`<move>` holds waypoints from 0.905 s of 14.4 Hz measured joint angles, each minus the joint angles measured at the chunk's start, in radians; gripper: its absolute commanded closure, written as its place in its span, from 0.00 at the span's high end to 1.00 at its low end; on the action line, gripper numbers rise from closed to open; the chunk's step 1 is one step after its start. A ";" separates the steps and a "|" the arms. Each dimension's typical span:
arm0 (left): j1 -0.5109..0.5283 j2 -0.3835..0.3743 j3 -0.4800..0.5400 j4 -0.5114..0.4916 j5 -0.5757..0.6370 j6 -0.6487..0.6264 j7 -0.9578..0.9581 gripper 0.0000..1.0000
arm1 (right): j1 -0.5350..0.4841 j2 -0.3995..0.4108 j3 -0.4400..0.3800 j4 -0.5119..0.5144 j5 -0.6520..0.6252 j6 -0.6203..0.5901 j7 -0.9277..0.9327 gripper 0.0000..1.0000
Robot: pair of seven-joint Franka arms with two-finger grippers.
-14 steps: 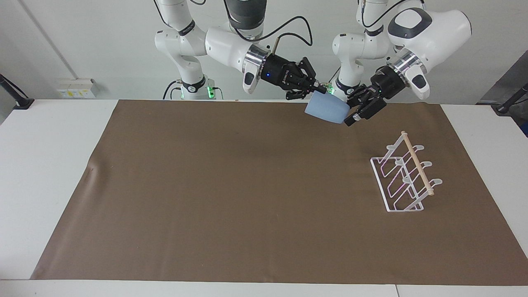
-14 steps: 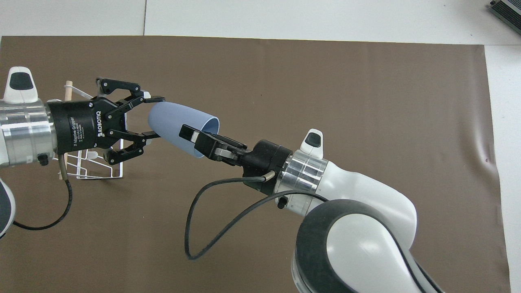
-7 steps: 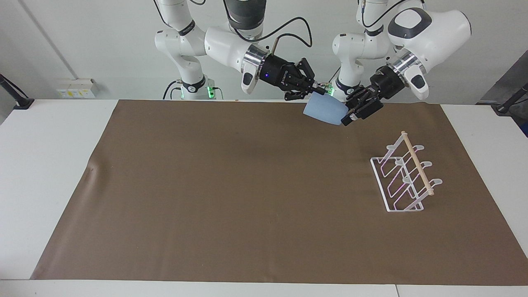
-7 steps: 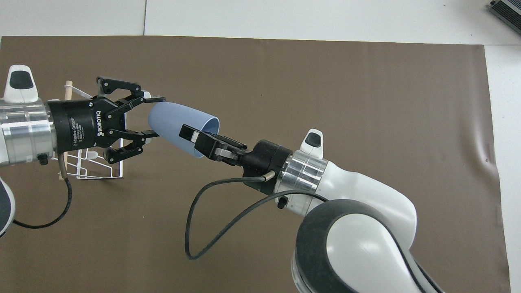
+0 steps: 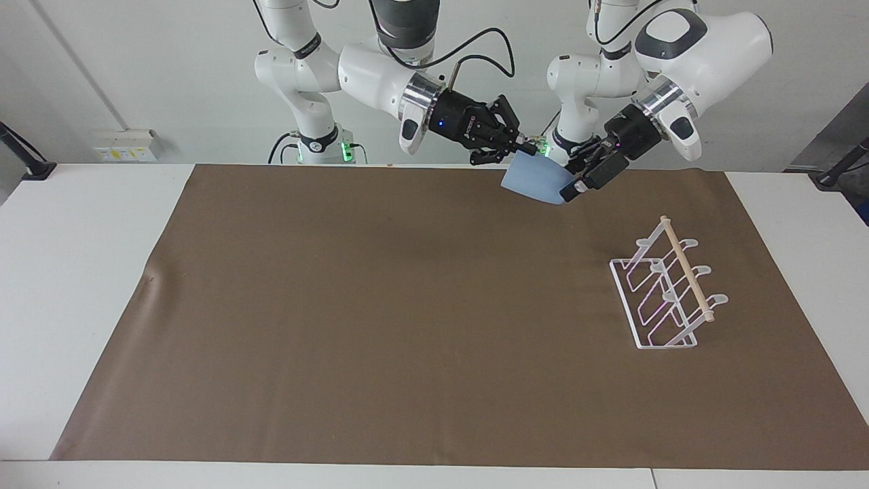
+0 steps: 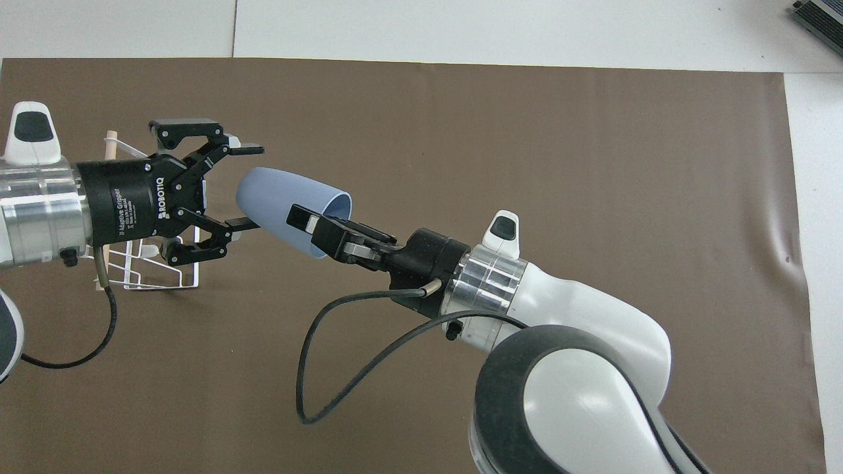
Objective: Hang cup on cup holder
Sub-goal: 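Close the left gripper on the cup bottom held by the right gripper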
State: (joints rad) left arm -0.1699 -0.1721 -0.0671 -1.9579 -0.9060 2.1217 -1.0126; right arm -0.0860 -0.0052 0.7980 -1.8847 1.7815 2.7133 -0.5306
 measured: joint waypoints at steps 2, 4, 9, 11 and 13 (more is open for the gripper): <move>-0.001 0.001 0.000 0.000 0.000 -0.003 0.000 0.82 | -0.001 0.000 -0.001 0.000 0.000 0.002 0.000 0.00; -0.008 0.001 0.000 0.000 0.000 -0.007 0.000 0.55 | -0.002 0.000 -0.002 0.000 0.000 0.003 0.000 0.00; -0.012 0.003 0.000 0.000 0.002 -0.015 0.009 0.00 | -0.005 0.000 -0.004 0.000 0.000 0.004 0.000 0.00; -0.012 0.003 0.000 0.000 0.002 -0.016 0.010 0.00 | -0.004 0.000 -0.004 0.000 0.000 0.004 0.000 0.00; -0.012 0.003 0.002 0.000 0.002 -0.020 0.011 0.00 | -0.004 0.000 -0.003 0.000 0.000 0.004 0.004 0.00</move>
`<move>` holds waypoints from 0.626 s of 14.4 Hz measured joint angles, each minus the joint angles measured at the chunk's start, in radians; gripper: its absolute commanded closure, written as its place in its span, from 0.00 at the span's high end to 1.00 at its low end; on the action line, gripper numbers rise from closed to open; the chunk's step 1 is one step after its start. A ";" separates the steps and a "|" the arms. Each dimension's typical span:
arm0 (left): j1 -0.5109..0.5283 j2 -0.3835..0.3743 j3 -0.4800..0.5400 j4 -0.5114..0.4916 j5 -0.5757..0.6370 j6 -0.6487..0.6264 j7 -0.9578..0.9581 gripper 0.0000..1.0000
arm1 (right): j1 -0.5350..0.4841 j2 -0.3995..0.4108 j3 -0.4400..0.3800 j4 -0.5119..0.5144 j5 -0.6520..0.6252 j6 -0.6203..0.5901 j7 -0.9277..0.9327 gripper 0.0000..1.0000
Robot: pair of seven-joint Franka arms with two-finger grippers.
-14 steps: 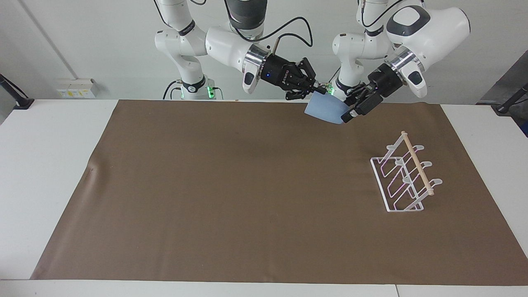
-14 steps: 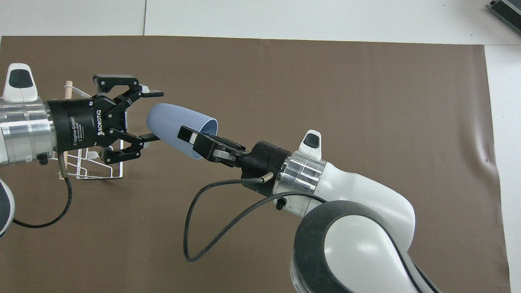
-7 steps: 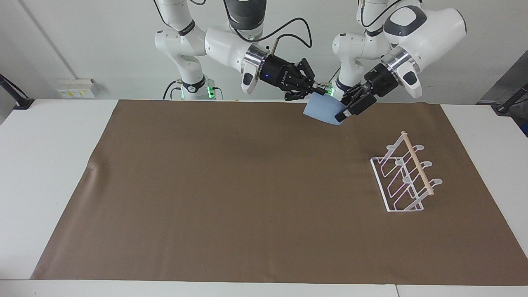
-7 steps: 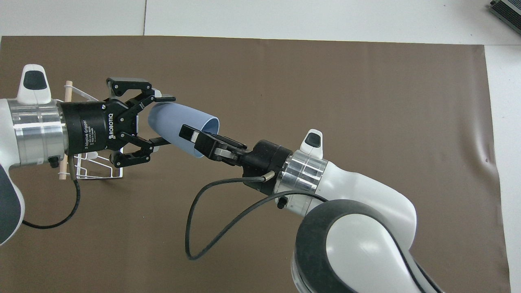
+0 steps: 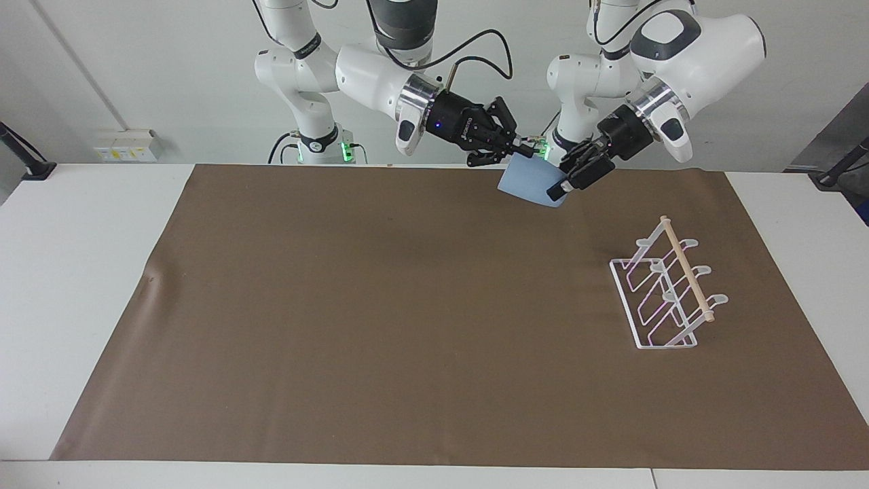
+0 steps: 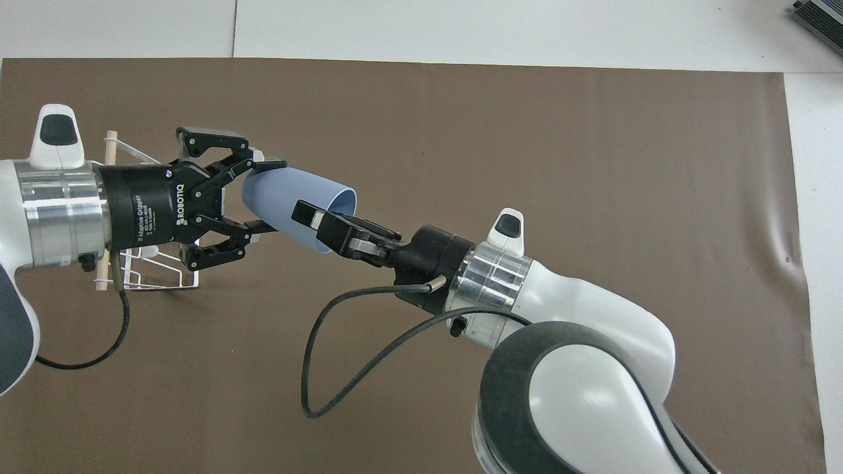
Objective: Hang cup on cup holder
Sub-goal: 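Close the left gripper on the cup bottom held by the right gripper, then open the right gripper and withdraw it while the left gripper carries the cup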
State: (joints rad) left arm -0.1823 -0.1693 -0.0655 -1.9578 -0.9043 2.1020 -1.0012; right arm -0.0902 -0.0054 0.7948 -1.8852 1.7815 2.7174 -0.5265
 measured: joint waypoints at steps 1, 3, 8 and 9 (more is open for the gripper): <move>0.000 0.000 0.000 0.000 0.000 0.000 0.002 0.00 | 0.000 0.000 0.000 0.000 0.000 0.001 0.008 0.18; 0.000 0.000 0.000 0.001 0.000 -0.002 0.022 0.00 | 0.001 0.000 0.001 0.000 0.000 0.002 0.033 0.50; 0.000 0.000 -0.002 0.001 0.000 -0.007 0.040 0.00 | 0.006 0.000 0.007 0.000 0.000 0.042 0.054 1.00; 0.000 0.000 -0.001 0.001 0.005 -0.007 0.043 0.00 | 0.009 0.000 0.009 0.000 0.000 0.052 0.054 1.00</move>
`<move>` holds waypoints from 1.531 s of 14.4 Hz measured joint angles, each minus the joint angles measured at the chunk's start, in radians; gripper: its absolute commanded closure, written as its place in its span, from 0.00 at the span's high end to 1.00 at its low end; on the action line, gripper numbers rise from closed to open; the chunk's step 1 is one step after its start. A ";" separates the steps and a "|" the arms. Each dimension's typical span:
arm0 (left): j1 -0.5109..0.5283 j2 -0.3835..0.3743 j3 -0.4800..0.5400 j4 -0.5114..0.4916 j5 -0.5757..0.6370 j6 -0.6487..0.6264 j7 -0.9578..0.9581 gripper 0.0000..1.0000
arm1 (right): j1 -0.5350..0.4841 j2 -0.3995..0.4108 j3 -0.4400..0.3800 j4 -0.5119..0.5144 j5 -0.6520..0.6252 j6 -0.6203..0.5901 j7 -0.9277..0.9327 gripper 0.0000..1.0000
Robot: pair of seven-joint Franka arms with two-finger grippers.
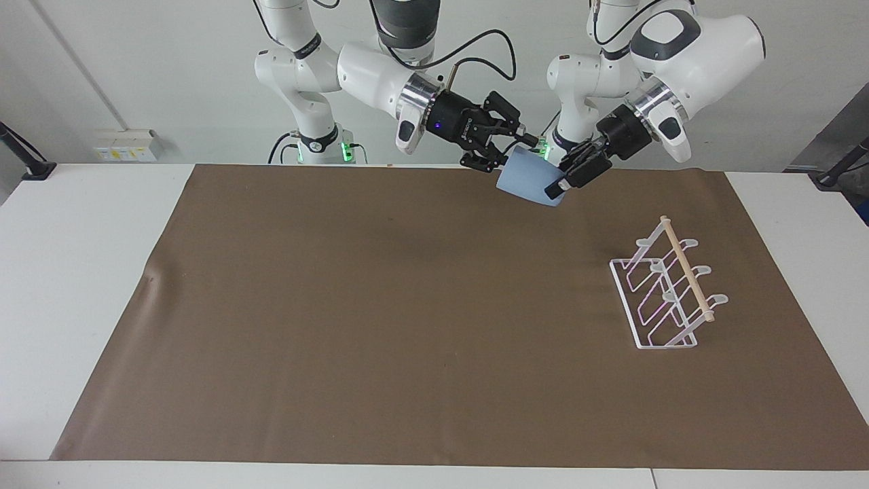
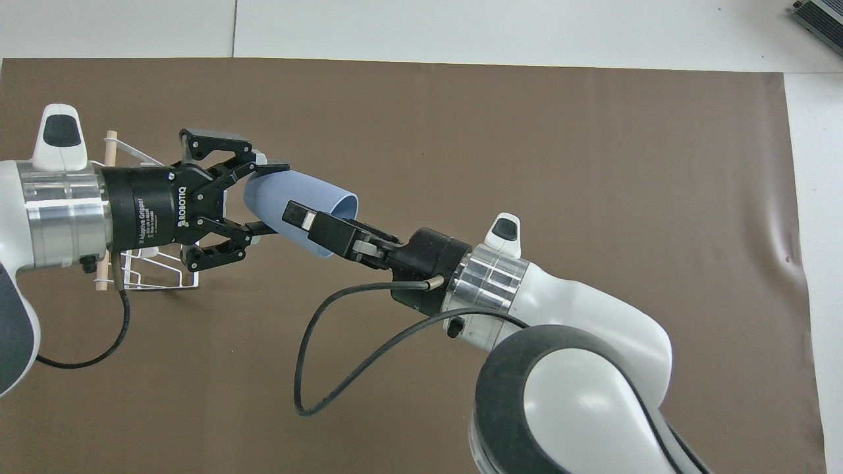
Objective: Hang cup on cup holder
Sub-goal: 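Open the right gripper and withdraw it while the left gripper carries the cup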
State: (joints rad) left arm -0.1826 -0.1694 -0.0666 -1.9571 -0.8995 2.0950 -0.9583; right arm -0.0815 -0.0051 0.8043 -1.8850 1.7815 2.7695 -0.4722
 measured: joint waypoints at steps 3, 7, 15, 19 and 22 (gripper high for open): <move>0.000 0.000 0.003 0.011 0.110 0.000 0.010 0.00 | 0.002 0.000 0.003 0.000 0.000 0.002 0.000 1.00; 0.000 0.000 0.006 0.023 0.332 0.001 0.100 0.00 | 0.002 0.000 0.003 0.000 -0.055 0.018 -0.017 1.00; 0.066 0.002 0.028 0.035 0.739 -0.003 0.416 0.00 | -0.017 0.016 -0.049 -0.001 -0.669 -0.025 -0.019 1.00; 0.106 0.011 0.035 0.035 0.740 0.027 0.755 0.00 | -0.021 0.016 -0.181 0.031 -0.949 -0.292 -0.026 1.00; 0.124 0.024 0.034 0.032 0.745 0.112 0.866 0.00 | -0.025 0.015 -0.255 0.105 -1.116 -0.525 -0.028 1.00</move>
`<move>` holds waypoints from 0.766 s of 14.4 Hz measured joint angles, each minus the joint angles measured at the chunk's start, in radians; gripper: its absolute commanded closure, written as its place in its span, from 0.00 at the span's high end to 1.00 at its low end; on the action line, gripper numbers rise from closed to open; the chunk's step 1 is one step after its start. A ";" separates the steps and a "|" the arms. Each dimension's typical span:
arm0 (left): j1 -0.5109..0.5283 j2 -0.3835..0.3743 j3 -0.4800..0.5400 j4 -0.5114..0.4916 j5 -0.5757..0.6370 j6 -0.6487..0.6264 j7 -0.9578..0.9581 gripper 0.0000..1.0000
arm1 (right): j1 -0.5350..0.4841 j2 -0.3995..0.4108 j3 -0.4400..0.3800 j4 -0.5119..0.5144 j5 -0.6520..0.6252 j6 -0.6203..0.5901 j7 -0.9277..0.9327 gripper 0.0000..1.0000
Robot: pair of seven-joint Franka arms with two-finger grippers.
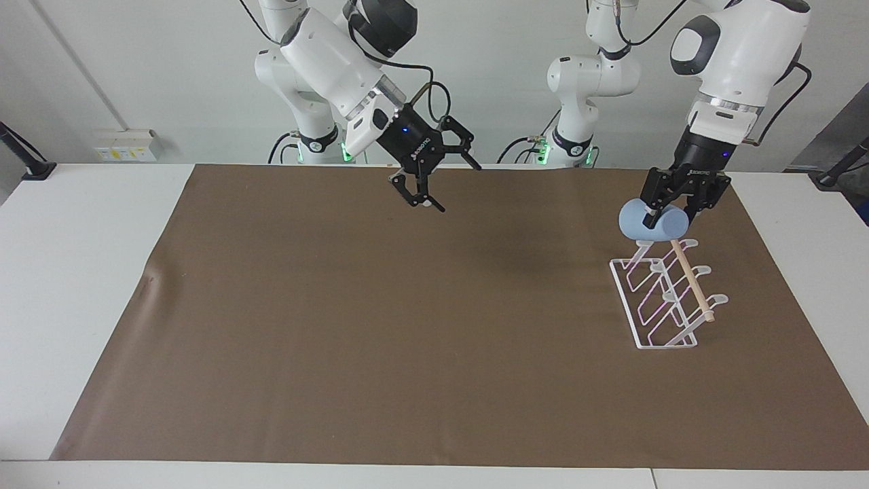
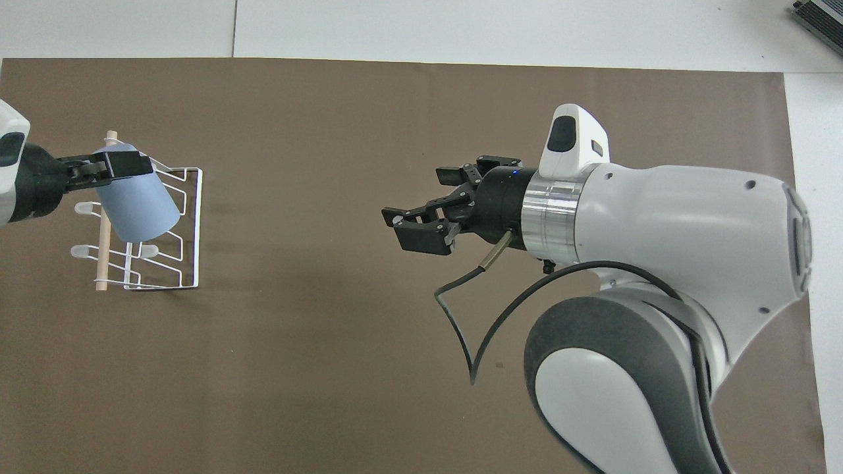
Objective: Hang cup on cup holder
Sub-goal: 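Open the right gripper and withdraw it while the left gripper carries the cup, then lower the cup onto the rack hook with the left gripper and release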
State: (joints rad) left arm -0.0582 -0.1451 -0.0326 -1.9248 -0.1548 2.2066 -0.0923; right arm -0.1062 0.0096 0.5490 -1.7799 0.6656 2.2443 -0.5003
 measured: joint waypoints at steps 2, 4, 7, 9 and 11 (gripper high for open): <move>0.017 0.017 0.001 -0.016 0.000 0.107 0.065 0.00 | -0.003 0.000 -0.047 0.043 -0.105 -0.146 0.000 1.00; 0.024 0.040 0.001 -0.044 0.000 0.207 0.086 0.00 | -0.005 -0.001 -0.096 0.071 -0.203 -0.279 0.000 1.00; 0.024 0.065 -0.001 -0.082 0.000 0.295 0.088 0.00 | -0.005 -0.001 -0.172 0.087 -0.354 -0.413 0.015 1.00; 0.025 0.088 -0.001 -0.095 0.000 0.346 0.088 0.00 | -0.006 -0.001 -0.222 0.091 -0.446 -0.472 0.081 1.00; 0.025 0.113 -0.001 -0.097 0.000 0.380 0.088 0.00 | -0.006 -0.001 -0.251 0.101 -0.584 -0.509 0.170 1.00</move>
State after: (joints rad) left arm -0.0335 -0.0318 -0.0339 -2.0222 -0.1546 2.5866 -0.0038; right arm -0.1122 0.0085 0.2983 -1.6793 0.0812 1.7352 -0.3306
